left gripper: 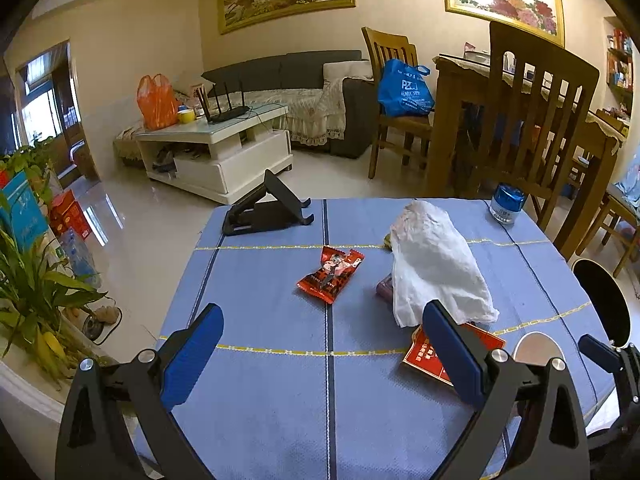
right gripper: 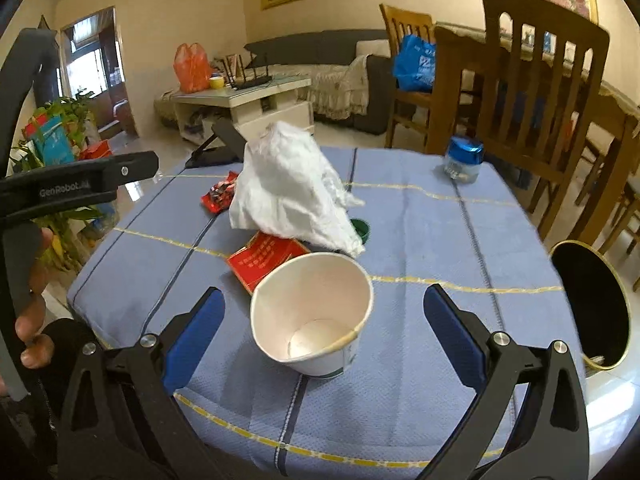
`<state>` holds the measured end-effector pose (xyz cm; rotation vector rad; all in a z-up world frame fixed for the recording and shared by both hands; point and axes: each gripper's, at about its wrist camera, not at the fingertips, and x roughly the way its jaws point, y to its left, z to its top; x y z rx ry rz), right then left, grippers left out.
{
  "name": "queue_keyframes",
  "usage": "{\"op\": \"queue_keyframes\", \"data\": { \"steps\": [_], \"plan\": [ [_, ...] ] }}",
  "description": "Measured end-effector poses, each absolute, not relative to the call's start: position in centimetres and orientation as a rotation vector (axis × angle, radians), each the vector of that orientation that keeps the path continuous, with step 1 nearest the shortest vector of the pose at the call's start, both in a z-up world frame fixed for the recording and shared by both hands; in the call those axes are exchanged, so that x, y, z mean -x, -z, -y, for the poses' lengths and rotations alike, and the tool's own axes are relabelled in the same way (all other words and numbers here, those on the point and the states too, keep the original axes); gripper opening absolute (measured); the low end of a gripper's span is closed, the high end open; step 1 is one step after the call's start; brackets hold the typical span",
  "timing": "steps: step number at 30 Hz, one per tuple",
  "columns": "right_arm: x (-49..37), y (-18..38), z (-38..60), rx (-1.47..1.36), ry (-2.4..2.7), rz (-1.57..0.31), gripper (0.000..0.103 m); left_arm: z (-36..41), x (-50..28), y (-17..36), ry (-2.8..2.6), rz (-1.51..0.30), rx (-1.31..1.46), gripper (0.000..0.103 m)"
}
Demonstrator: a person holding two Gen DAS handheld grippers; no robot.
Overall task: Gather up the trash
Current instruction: 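Grasp the white paper cup with the right tool while the left tool grasps the tissue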
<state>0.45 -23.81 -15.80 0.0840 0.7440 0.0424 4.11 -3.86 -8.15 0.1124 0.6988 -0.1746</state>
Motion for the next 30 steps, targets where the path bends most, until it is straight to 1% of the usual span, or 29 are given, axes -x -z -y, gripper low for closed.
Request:
{"op": "queue_keyframes", "data": {
  "steps": [5, 7, 8, 9, 10, 14, 21, 24, 30],
  "plan": [
    [-0.9, 16.4, 23.9, -0.079, -0.038, -0.757, 0.098, 4.1, -4.1, 8.4, 0.175, -0.704, -0.117, 0.096],
    [-1.3, 16.7, 24.1, -0.083, -0.040, -0.776, 0.096, 4.1, -4.1, 8.6, 0.176, -0.708, -0.119, 0.096],
    [-1.4, 16.9, 24.2, -0.097, -0.055, -0.788, 0.086, 4.2, -4.1, 8.7, 0.175, -0.711, -0.121, 0.096],
    [-1.7, 17.2, 24.3, -0.119, -0.079, -0.808, 0.070, 4.2, -4.1, 8.8, 0.175, -0.715, -0.122, 0.096],
    [-1.7, 17.4, 24.5, -0.138, -0.098, -0.820, 0.062, 4.2, -4.1, 9.0, 0.176, -0.718, -0.122, 0.096],
    [-1.3, 16.8, 25.4, -0.187, -0.124, -0.793, 0.058, 4.3, -4.3, 9.4, 0.176, -0.737, -0.125, 0.096],
    [-0.3, 14.7, 31.7, -0.349, -0.073, -0.704, 0.058, 5.2, -5.7, 10.4, 0.257, -0.812, -0.076, 0.096],
    [0.1, 15.1, 34.7, -0.396, -0.033, -0.688, 0.058, 6.3, -7.0, 10.6, 0.324, -0.846, -0.048, 0.096],
    [0.5, 17.2, 38.1, -0.471, 0.003, -0.680, 0.058, 9.5, -12.3, 9.3, 0.445, -0.827, -0.041, 0.096]
  ]
}}
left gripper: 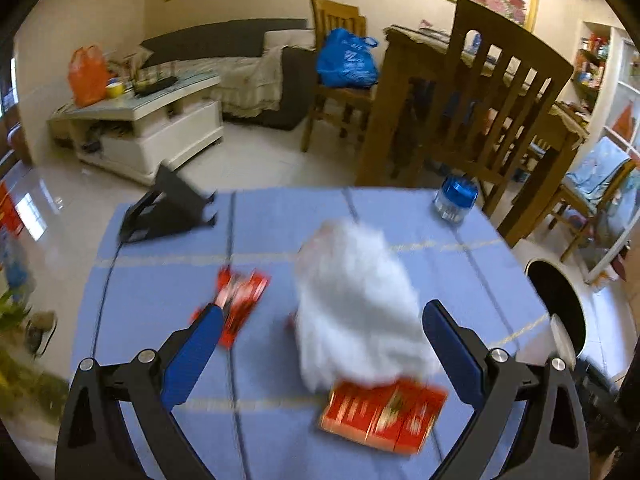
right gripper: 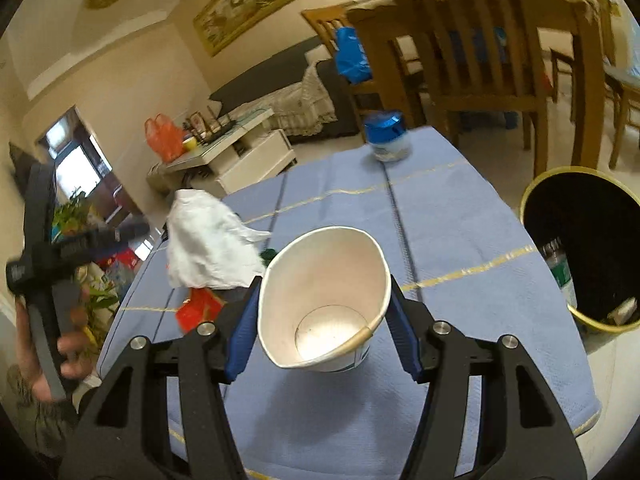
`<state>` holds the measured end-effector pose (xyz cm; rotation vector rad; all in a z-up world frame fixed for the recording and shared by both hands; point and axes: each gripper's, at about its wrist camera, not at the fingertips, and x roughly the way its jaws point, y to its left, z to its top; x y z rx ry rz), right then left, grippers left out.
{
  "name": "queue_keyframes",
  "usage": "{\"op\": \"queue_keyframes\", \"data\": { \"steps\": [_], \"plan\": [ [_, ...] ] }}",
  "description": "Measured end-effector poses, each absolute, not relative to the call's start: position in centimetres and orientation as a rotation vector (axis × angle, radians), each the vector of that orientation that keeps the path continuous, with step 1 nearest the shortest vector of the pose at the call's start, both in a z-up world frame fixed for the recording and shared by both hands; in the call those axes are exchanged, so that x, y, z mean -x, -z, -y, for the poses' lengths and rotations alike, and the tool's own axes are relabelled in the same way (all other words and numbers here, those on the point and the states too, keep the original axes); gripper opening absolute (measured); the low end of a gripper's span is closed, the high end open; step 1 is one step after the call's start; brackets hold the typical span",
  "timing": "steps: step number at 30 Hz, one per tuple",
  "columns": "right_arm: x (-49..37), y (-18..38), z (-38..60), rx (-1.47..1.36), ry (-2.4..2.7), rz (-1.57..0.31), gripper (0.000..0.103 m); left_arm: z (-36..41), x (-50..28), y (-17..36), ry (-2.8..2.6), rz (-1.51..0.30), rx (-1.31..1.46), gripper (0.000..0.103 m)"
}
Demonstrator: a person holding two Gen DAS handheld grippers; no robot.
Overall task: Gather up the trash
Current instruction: 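Grasp the white paper cup with the right tool while the left tool grasps the tissue, then drop the paper cup and tissue into the black bin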
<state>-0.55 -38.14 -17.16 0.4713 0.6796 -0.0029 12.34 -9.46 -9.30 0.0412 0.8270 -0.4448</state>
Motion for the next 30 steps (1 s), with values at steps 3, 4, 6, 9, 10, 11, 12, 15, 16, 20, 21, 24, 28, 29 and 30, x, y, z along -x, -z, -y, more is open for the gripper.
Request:
{"op": "queue_keyframes", "data": {
  "steps": [3, 4, 6, 9, 10, 11, 12, 15, 16, 20, 21, 24, 28, 29, 30],
  "plan": [
    [0.9, 17.2, 38.8, -0.498, -0.008, -0.667, 0.058, 10.9, -14.9, 9.7, 0.469, -0.845, -0.062, 0.087],
    [0.9, 17.2, 38.9, -0.498, -0.010, -0.662, 0.058, 11.4, -15.6, 10.1, 0.484, -0.862, -0.070, 0.077],
    [1.0, 17.1, 39.1, -0.505, -0.018, -0.655, 0.058, 12.4, -16.6, 11.2, 0.507, -0.906, -0.098, 0.061],
    [1.1, 17.1, 39.1, -0.508, -0.028, -0.649, 0.058, 12.8, -16.5, 12.0, 0.527, -0.936, -0.109, 0.020],
    [1.1, 17.0, 39.0, -0.509, -0.030, -0.647, 0.058, 12.7, -16.1, 12.0, 0.538, -0.939, -0.104, 0.002],
    [1.1, 17.0, 39.0, -0.510, -0.032, -0.642, 0.058, 12.4, -15.7, 11.7, 0.536, -0.940, -0.088, 0.003],
    [1.2, 16.9, 39.1, -0.513, -0.034, -0.639, 0.058, 12.0, -15.2, 11.4, 0.537, -0.930, -0.063, 0.003],
    [1.2, 17.0, 39.2, -0.524, -0.037, -0.632, 0.058, 10.7, -13.5, 9.2, 0.556, -0.882, 0.009, 0.002],
    [1.3, 17.0, 39.3, -0.527, -0.036, -0.630, 0.058, 10.3, -12.8, 8.2, 0.573, -0.862, 0.039, 0.002],
    [1.5, 16.9, 39.3, -0.533, -0.025, -0.620, 0.058, 9.5, -11.0, 4.4, 0.606, -0.791, 0.096, 0.002],
    [1.6, 16.8, 39.4, -0.536, -0.022, -0.617, 0.058, 9.4, -10.3, 3.2, 0.607, -0.757, 0.094, 0.002],
    [1.9, 16.8, 39.6, -0.541, -0.012, -0.611, 0.058, 9.6, -8.6, 0.3, 0.624, -0.666, 0.080, 0.002],
    [2.3, 16.8, 39.9, -0.551, -0.002, -0.603, 0.058, 11.1, -7.2, -0.6, 0.633, -0.620, 0.026, 0.003],
    [2.6, 16.7, 40.1, -0.556, 0.003, -0.598, 0.058, 11.7, -7.0, -0.2, 0.640, -0.631, 0.016, 0.003],
    [2.7, 16.7, 40.3, -0.560, 0.010, -0.596, 0.058, 12.2, -6.9, 0.3, 0.653, -0.649, 0.008, 0.003]
  ]
}}
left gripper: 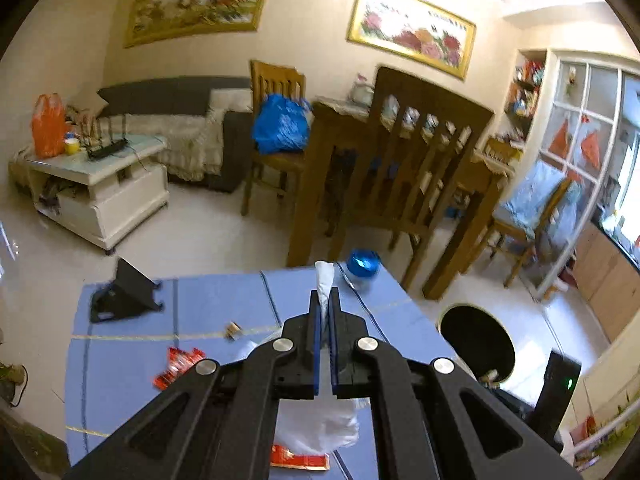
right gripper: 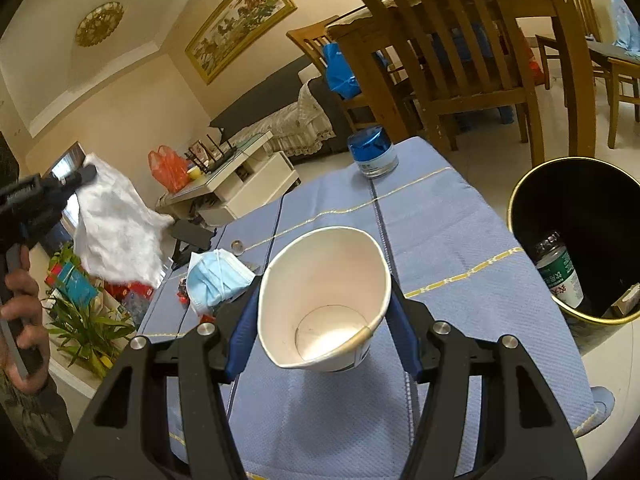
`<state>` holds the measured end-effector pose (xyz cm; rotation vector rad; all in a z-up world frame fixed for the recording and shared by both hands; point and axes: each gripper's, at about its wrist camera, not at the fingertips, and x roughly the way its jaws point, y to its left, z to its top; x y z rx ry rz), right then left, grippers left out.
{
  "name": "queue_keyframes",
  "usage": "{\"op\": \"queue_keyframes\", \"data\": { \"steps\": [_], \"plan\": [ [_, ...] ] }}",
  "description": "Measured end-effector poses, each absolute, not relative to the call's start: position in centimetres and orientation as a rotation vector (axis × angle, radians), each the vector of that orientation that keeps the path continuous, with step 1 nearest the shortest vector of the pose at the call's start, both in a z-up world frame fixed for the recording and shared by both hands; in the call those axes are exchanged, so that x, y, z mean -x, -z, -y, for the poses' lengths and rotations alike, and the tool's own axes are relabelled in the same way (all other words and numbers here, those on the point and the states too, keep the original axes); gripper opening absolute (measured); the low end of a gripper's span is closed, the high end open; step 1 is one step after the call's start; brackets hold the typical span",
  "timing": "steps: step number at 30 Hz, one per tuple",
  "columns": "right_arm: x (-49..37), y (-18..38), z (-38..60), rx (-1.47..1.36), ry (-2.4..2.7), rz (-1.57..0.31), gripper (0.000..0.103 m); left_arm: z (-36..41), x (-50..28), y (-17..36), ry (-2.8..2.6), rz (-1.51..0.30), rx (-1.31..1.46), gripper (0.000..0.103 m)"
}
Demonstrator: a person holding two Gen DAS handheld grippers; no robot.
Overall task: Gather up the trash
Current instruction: 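Drop the paper cup and tissue into the black bin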
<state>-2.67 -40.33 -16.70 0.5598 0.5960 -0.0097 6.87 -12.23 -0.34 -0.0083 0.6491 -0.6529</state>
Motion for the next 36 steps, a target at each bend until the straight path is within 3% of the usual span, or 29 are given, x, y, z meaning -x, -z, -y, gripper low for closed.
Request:
{"op": "queue_keyframes", "data": {
  "steps": [12, 17, 22, 24, 36],
  "plan": [
    [3.6, 13.4, 52.4, -0.541, 0.373, -0.530, 0.058, 22.7, -3.0, 3.5, 0.835, -0.717, -0.130, 0.003],
    [3.8, 16.9, 56.6, -0.549, 0.520, -0.596, 0.058, 26.8, -2.1, 5.0, 0.886, -0.740, -0.177, 0.003],
    [4.0, 20.0, 60.0, -0.675, 0.575, -0.674, 0.069, 29.9, -1.4, 5.9, 0.923, -0.747, -0.213, 0.003],
    [4.5, 20.0, 60.3, -0.700, 0.582, -0.655, 0.081, 31.2, -1.1, 6.0, 0.935, -0.746, -0.225, 0.003],
    [9.8, 18.2, 61.5, -0.784, 0.697, -0.452, 0.096, 38.1, 0.3, 6.9, 1.000, -0.727, -0.308, 0.003]
  ]
}}
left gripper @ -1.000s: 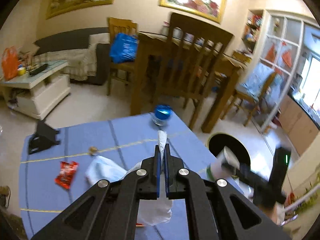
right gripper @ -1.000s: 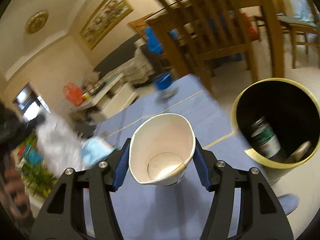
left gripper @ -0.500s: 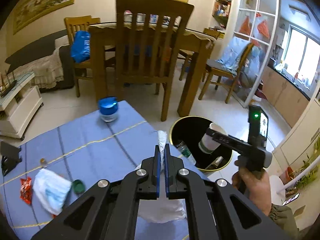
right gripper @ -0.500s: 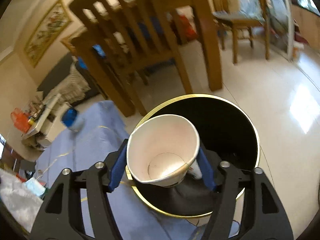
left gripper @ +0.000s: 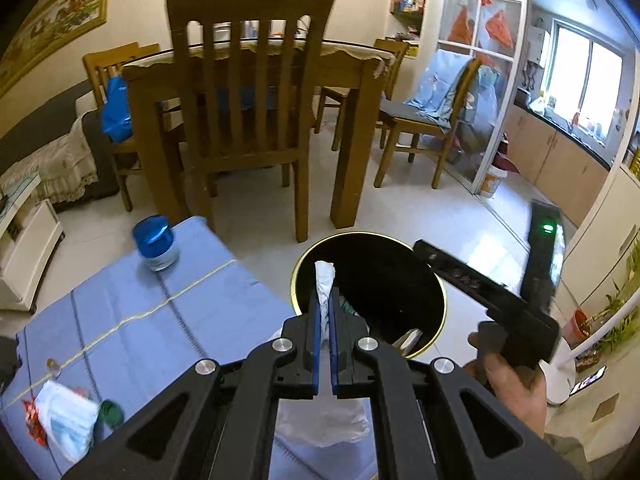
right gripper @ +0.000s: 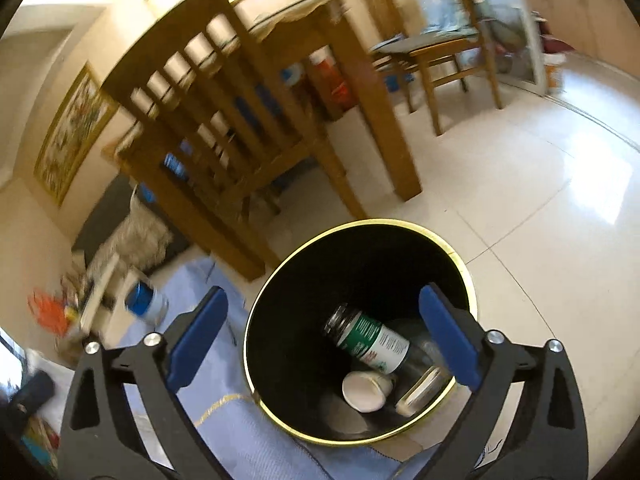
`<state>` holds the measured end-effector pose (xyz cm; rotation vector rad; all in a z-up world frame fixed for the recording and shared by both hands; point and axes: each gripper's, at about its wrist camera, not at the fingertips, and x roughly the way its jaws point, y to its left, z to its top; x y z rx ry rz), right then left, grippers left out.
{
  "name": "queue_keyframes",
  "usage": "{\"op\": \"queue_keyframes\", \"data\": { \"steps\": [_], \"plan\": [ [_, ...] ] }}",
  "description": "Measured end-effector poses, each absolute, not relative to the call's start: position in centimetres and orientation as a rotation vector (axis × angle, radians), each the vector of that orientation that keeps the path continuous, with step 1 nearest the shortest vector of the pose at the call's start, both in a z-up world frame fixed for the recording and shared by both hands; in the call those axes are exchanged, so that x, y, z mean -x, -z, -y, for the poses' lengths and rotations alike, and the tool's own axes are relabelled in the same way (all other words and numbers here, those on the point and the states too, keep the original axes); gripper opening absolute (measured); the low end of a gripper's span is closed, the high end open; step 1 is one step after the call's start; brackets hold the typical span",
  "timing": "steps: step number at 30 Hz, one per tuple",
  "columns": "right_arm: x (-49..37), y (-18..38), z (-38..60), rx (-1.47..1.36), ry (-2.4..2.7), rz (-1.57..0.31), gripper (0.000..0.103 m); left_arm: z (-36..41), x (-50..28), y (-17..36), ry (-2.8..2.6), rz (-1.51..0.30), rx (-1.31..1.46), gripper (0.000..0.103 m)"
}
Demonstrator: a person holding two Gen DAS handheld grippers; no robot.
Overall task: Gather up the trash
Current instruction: 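Drop the paper cup and tissue into the black bin, then grasp the blue face mask with the right tool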
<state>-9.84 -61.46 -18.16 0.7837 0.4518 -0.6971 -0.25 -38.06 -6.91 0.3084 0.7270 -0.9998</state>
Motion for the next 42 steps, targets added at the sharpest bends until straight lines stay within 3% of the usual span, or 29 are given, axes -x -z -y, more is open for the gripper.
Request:
{"op": "queue_keyframes", "data": {
  "steps": [3, 6, 8, 9, 15, 25, 33, 42],
  "plan": [
    [12.2, 18.2, 62.4, -0.848, 0.744, -0.381, 0.096, 40.4, 0.3, 7.0, 1.018, -0.714, -0.329, 0.003],
    [14.5, 18.2, 63.2, -0.902, 0.784, -0.314, 0.096, 43.4, -0.1, 7.2, 1.030, -0.686, -0.346, 0.010],
    [15.7, 18.2, 63.7, -0.928, 0.799, -0.280, 0.096, 45.2, -0.5, 7.5, 1.012, -0.669, -0.361, 0.028],
    [15.8, 18.2, 63.9, -0.933, 0.802, -0.272, 0.096, 46.1, -0.8, 7.8, 1.000, -0.671, -0.362, 0.032],
    [16.6, 18.2, 64.3, -0.946, 0.807, -0.256, 0.097, 46.8, -2.2, 9.1, 1.018, -0.752, -0.325, 0.037],
    [13.4, 17.6, 62.3, -0.853, 0.791, -0.336, 0.097, 36.4, -1.4, 9.1, 0.829, -0.721, -0.313, 0.094],
    [4.5, 16.9, 54.9, -0.602, 0.560, -0.552, 0.097, 22.0, -0.4, 10.6, 0.647, -0.749, -0.249, 0.096],
    [-4.9, 15.3, 31.6, -0.259, -0.061, -0.699, 0.095, 3.9, -2.4, 13.5, 0.273, -0.764, -0.171, 0.096]
  ]
}}
